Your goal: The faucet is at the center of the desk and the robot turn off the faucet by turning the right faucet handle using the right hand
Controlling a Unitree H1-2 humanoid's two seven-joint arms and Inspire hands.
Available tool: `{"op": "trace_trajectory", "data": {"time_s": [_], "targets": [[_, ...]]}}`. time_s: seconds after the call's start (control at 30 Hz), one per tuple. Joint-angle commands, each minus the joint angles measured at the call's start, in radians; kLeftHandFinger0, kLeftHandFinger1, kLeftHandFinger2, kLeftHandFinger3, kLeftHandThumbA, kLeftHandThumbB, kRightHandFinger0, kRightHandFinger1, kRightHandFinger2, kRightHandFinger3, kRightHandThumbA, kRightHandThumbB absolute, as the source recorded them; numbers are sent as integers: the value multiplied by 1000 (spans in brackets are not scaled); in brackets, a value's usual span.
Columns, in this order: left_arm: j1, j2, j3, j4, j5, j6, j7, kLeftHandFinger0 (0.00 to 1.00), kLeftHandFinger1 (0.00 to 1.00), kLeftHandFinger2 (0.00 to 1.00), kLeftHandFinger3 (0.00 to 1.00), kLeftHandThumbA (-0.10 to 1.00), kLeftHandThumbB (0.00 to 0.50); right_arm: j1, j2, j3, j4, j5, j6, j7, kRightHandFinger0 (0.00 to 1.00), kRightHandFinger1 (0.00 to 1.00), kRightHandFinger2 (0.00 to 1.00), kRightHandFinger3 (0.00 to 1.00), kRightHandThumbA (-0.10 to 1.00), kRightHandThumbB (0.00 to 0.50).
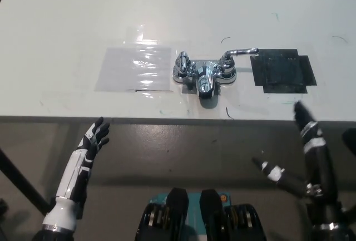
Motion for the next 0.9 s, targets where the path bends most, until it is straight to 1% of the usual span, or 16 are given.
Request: {"op": "trace_trajectory", "data": {"time_s": [0.0, 0.07, 0.1, 0.17, 0.2, 0.23, 0.3, 0.37, 0.4, 0.5, 0.53, 0.57, 0.63, 0.77, 0.8, 0.87], "targets": [[-21, 12, -8, -35, -1, -63, -19, 1000, 1000, 1000, 1000, 980, 226, -140, -82, -51, -103, 61, 35, 34, 1000, 1000, 1000, 1000, 1000, 237], [-24, 11, -9, -36, -2, -62, -22, 1000, 1000, 1000, 1000, 978, 222, -191, -131, -61, -108, 94, 85, 66, 1000, 1000, 1000, 1000, 1000, 243], [-25, 10, -9, -33, -4, -66, -23, 1000, 1000, 1000, 1000, 976, 217, -250, -180, -71, -100, 156, 162, 105, 1000, 1000, 1000, 1000, 1000, 280], [-30, 9, -8, -30, -12, -68, -27, 1000, 1000, 1000, 1000, 966, 219, -320, -219, -80, -62, 190, 214, 128, 1000, 1000, 1000, 1000, 1000, 295], [-30, 9, -8, -31, -11, -66, -27, 1000, 1000, 1000, 1000, 965, 221, -373, -249, -82, -16, 216, 233, 155, 1000, 1000, 1000, 1000, 1000, 273], [-30, 9, -8, -33, -9, -65, -27, 1000, 1000, 1000, 1000, 965, 221, -413, -271, -82, 19, 241, 246, 178, 1000, 1000, 1000, 1000, 1000, 270], [-30, 9, -8, -38, -8, -59, -29, 1000, 1000, 1000, 1000, 970, 240, -500, -305, -84, 119, 286, 270, 226, 1000, 1000, 1000, 1000, 1000, 305], [-28, 10, -7, -40, -11, -59, -31, 1000, 1000, 1000, 1000, 970, 239, -568, -335, -72, 185, 291, 280, 267, 1000, 1000, 1000, 1000, 1000, 300], [-26, 10, -7, -42, -8, -57, -31, 1000, 1000, 1000, 1000, 971, 239, -623, -352, -63, 232, 295, 304, 296, 1000, 1000, 1000, 1000, 1000, 295], [-28, 7, -8, -41, -2, -52, -32, 1000, 1000, 1000, 1000, 974, 242, -726, -371, -47, 334, 317, 359, 360, 1000, 1000, 1000, 1000, 1000, 289], [-28, 6, -9, -41, -1, -53, -32, 1000, 1000, 1000, 1000, 975, 241, -749, -374, -44, 366, 321, 364, 379, 1000, 1000, 1000, 1000, 1000, 267], [-29, 6, -10, -38, 0, -56, -33, 1000, 1000, 1000, 1000, 977, 240, -798, -378, -36, 441, 327, 368, 414, 1000, 1000, 1000, 1000, 1000, 299], [-27, 7, -10, -37, -6, -57, -37, 1000, 1000, 1000, 1000, 978, 244, -865, -374, -27, 553, 327, 373, 453, 1000, 1000, 1000, 1000, 1000, 328], [-24, 4, -11, -42, -4, -55, -35, 1000, 1000, 1000, 1000, 972, 243, -985, -364, -11, 762, 324, 394, 540, 1000, 1000, 1000, 1000, 1000, 336], [-23, 3, -11, -44, -3, -49, -34, 1000, 1000, 1000, 1000, 972, 250, -1018, -361, -10, 830, 325, 389, 571, 1000, 1000, 1000, 1000, 1000, 342], [-21, 3, -11, -45, 2, -51, -32, 1000, 1000, 1000, 1000, 979, 247, -1074, -352, -8, 943, 315, 380, 597, 1000, 1000, 1000, 1000, 1000, 355]]}}
